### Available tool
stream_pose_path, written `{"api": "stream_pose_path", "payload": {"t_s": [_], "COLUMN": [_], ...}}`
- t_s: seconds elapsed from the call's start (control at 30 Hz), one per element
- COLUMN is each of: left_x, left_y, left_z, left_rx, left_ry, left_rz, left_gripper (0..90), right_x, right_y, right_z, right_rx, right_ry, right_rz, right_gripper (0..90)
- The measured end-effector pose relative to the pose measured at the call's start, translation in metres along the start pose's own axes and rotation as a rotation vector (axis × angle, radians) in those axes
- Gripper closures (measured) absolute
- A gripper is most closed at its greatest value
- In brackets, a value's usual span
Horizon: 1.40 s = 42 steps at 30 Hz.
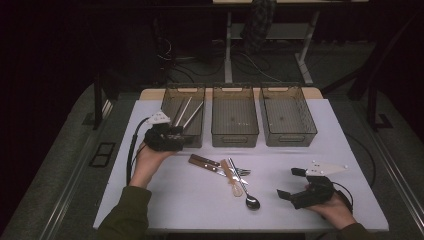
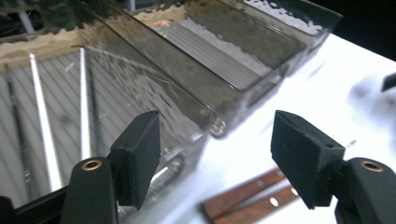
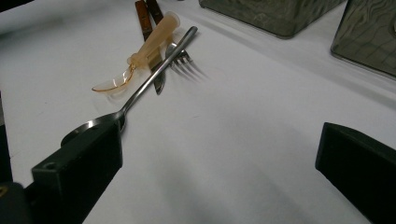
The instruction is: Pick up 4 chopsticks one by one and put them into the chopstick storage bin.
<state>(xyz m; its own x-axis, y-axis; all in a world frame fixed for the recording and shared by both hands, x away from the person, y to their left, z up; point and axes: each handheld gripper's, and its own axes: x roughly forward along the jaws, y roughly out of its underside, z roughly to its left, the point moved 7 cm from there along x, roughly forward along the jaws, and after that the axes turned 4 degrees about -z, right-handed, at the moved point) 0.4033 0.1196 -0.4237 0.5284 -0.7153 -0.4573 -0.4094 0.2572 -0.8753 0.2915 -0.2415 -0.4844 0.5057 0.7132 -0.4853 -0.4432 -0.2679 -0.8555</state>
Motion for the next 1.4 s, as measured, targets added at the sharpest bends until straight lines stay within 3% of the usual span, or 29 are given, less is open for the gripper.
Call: {"api": "stream_pose_path", "payload": {"t_s": [0.17,0.53,0.8,1.17,1.4], "left_x": [-0.004,-0.016,-0.023,-0.035,-0.033], "left_y": [0.01,0.034,0.056,0.075,0.081], "left_z": [-0.017,-0.053,-0.066,-0.074,-0.075], "left_rx": [-0.004,0.08,0.117,0.11,0.114], "left_ry": [0.032,0.062,0.068,0.072,0.079], "left_rz": [-0.014,-0.004,0.037,0.056,0.076], "left_gripper": [27.4,19.7,15.2,11.3,10.0], "right_x": [-0.001,-0.002,-0.002,-0.001,0.0], "right_y": [0.0,-0.001,-0.001,-0.002,-0.001], "right_z": [0.001,0.003,0.004,0.006,0.009], "right_rx": [-0.003,-0.011,-0.009,-0.008,-0.003], "right_ry": [0.0,-0.006,-0.006,-0.014,-0.018], "right_rz": [-0.001,-0.006,-0.007,-0.002,0.02], "right_gripper": [0.5,0.5,0.5,0.5,0.5]}}
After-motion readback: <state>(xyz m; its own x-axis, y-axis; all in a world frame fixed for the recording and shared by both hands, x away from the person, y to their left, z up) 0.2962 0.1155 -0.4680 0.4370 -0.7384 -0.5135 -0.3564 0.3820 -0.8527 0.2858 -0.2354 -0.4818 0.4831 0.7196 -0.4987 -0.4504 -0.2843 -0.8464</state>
